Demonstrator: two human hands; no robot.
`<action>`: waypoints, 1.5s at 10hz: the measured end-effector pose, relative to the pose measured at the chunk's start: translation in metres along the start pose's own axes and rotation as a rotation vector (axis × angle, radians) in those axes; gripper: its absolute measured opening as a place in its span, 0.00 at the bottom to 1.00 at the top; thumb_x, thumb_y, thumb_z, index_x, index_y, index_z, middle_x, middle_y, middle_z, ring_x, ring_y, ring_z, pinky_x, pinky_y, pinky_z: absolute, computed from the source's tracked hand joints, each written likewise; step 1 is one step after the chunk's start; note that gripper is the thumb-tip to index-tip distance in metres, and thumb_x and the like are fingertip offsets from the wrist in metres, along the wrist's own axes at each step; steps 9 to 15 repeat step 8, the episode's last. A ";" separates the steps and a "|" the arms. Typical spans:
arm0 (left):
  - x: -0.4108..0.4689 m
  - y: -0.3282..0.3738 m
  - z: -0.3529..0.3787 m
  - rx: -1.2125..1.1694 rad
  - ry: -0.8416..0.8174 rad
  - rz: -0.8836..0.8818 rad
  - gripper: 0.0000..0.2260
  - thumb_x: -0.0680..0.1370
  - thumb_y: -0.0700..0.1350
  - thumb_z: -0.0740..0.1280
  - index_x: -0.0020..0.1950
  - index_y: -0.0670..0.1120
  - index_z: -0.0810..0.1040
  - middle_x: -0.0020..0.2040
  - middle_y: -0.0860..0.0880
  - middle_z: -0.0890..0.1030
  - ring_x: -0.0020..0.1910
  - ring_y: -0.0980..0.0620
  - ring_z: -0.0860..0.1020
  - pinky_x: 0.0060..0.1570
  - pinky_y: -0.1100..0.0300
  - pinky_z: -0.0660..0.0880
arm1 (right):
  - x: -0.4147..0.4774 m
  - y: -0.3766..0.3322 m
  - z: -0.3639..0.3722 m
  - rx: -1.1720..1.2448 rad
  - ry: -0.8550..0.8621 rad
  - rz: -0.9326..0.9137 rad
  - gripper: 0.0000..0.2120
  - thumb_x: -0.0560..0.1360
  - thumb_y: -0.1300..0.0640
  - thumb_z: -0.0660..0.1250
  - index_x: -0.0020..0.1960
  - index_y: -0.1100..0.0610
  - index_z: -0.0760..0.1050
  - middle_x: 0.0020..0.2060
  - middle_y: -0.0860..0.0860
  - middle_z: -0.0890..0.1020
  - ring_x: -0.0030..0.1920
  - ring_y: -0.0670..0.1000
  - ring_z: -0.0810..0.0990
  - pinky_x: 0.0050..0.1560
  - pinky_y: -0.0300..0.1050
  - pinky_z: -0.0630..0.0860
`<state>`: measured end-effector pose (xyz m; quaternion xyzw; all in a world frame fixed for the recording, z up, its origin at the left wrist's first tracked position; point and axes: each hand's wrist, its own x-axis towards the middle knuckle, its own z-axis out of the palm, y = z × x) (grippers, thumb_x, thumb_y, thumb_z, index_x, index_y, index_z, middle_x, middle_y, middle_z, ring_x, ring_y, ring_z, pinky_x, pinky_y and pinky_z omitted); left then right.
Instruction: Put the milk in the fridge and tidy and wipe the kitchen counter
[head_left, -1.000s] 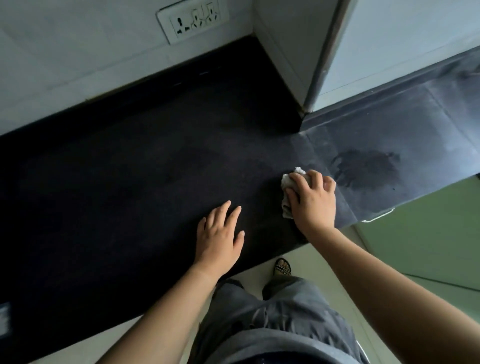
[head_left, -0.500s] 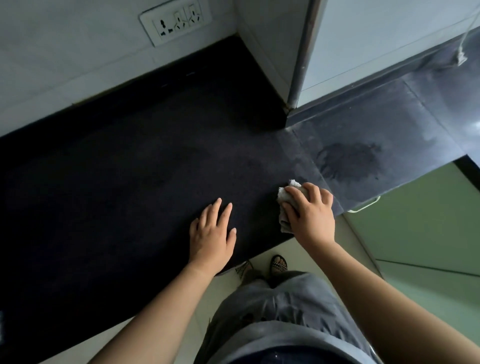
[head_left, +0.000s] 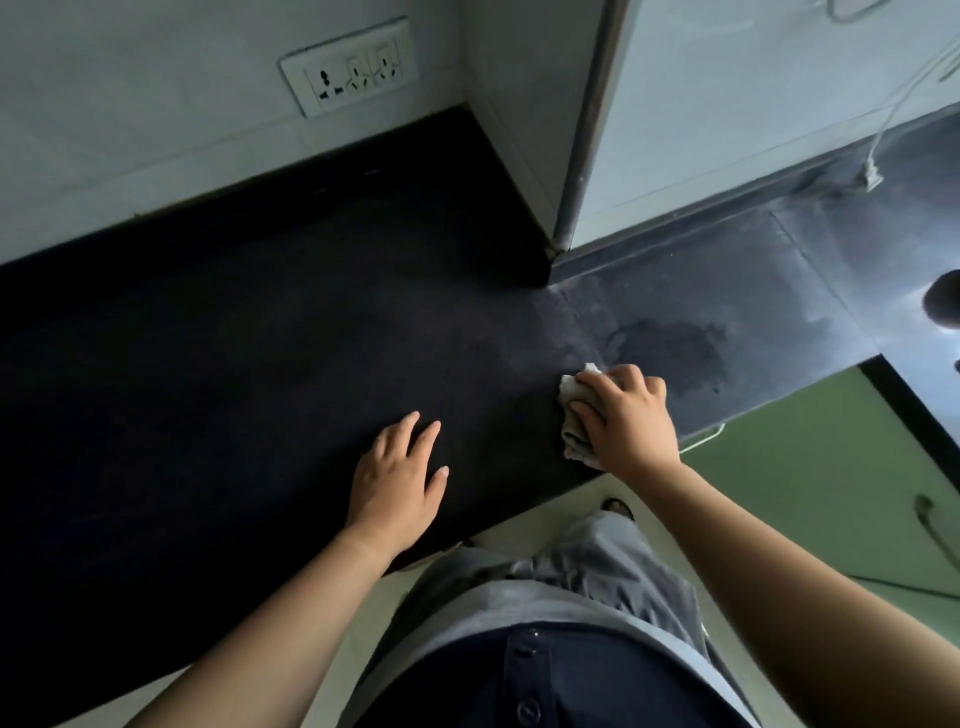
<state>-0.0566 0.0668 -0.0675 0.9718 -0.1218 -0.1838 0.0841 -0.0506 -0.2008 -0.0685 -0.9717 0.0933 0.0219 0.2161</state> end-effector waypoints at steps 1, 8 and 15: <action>0.015 0.034 -0.007 -0.007 -0.031 -0.046 0.26 0.79 0.55 0.56 0.75 0.50 0.57 0.77 0.46 0.55 0.74 0.46 0.57 0.68 0.50 0.62 | 0.020 0.036 -0.030 0.032 0.015 0.052 0.17 0.74 0.46 0.65 0.61 0.48 0.75 0.54 0.53 0.76 0.53 0.61 0.69 0.46 0.52 0.73; 0.053 0.242 0.000 -0.102 0.258 -0.291 0.26 0.74 0.57 0.53 0.70 0.48 0.67 0.71 0.45 0.69 0.68 0.44 0.68 0.61 0.43 0.70 | 0.101 0.145 -0.134 0.107 -0.241 -0.345 0.24 0.74 0.45 0.64 0.68 0.49 0.67 0.66 0.51 0.70 0.67 0.56 0.63 0.63 0.51 0.65; 0.053 0.242 0.000 -0.102 0.258 -0.291 0.26 0.74 0.57 0.53 0.70 0.48 0.67 0.71 0.45 0.69 0.68 0.44 0.68 0.61 0.43 0.70 | 0.101 0.145 -0.134 0.107 -0.241 -0.345 0.24 0.74 0.45 0.64 0.68 0.49 0.67 0.66 0.51 0.70 0.67 0.56 0.63 0.63 0.51 0.65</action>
